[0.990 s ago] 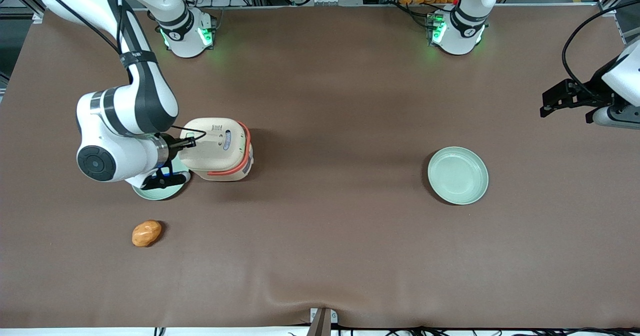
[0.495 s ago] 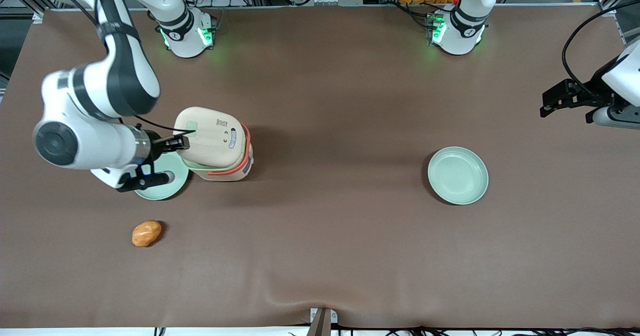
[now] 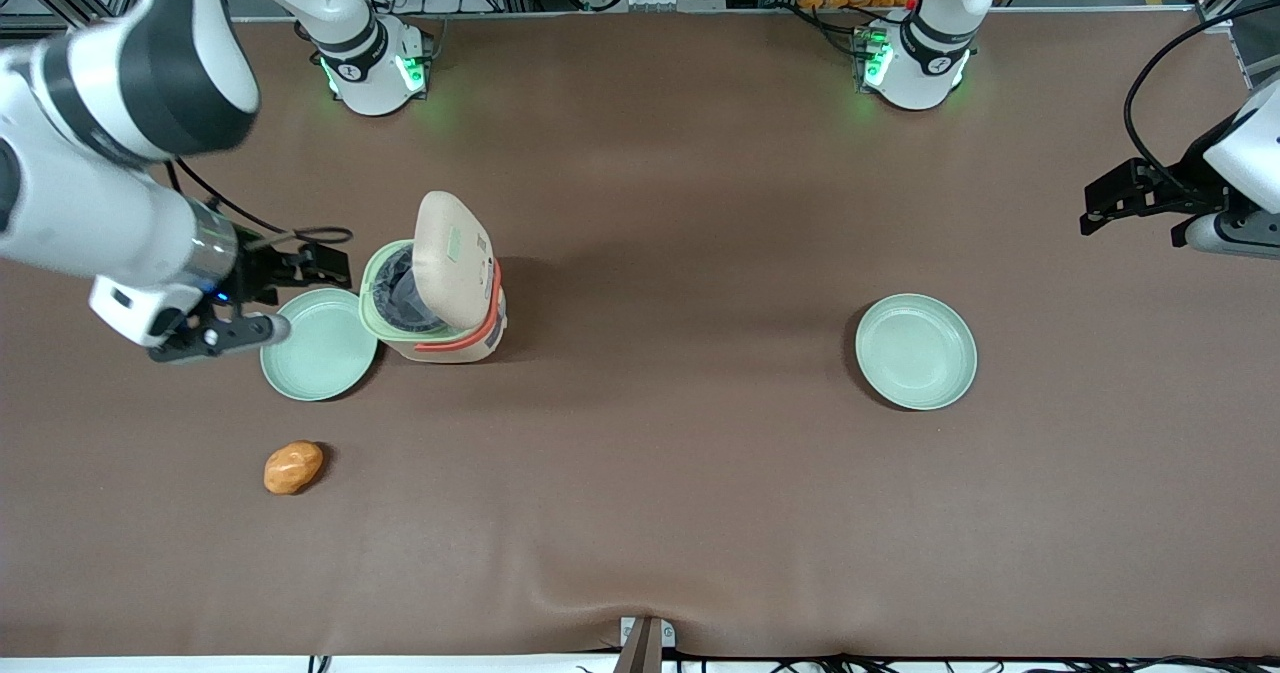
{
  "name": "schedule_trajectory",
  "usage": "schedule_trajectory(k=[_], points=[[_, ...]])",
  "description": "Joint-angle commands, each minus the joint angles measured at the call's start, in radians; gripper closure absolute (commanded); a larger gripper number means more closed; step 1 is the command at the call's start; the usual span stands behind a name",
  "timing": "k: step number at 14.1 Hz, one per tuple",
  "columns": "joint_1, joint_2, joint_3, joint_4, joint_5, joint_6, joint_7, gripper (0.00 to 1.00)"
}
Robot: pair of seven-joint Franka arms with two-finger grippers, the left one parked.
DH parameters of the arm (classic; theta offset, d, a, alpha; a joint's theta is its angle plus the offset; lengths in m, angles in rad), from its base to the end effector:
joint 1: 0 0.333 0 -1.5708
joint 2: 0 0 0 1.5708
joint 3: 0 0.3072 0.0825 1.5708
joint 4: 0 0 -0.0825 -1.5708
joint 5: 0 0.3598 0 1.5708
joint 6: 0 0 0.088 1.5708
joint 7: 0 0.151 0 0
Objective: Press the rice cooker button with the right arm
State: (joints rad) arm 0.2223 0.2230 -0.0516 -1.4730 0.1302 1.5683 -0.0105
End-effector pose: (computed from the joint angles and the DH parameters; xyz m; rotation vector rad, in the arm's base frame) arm 0.5716 0.1210 0.4915 -3.0152 -0.2626 0.2068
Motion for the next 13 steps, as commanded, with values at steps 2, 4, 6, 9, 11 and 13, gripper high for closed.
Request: schedule_trajectory(k=[2, 4, 6, 9, 11, 13], points=[[-0.134, -0.072, 0.079, -0.010, -0.055, -0.010, -0.006, 0.00], [-0.156, -0.120, 0.075, -0.010, -0.090, -0.017, -0.002, 0.00], [-0.179, -0.151, 0.073, -0.012, -0.161, -0.022, -0.006, 0.00], [-0.207, -0.168, 0.035, -0.013, -0.162, -0.057, -0.020, 0.00], [-0.205, -0.171, -0.010, -0.013, -0.161, -0.059, -0.083, 0.00], [-0.205, -0.178, -0.028, -0.020, -0.162, -0.063, -0.127, 0.00]])
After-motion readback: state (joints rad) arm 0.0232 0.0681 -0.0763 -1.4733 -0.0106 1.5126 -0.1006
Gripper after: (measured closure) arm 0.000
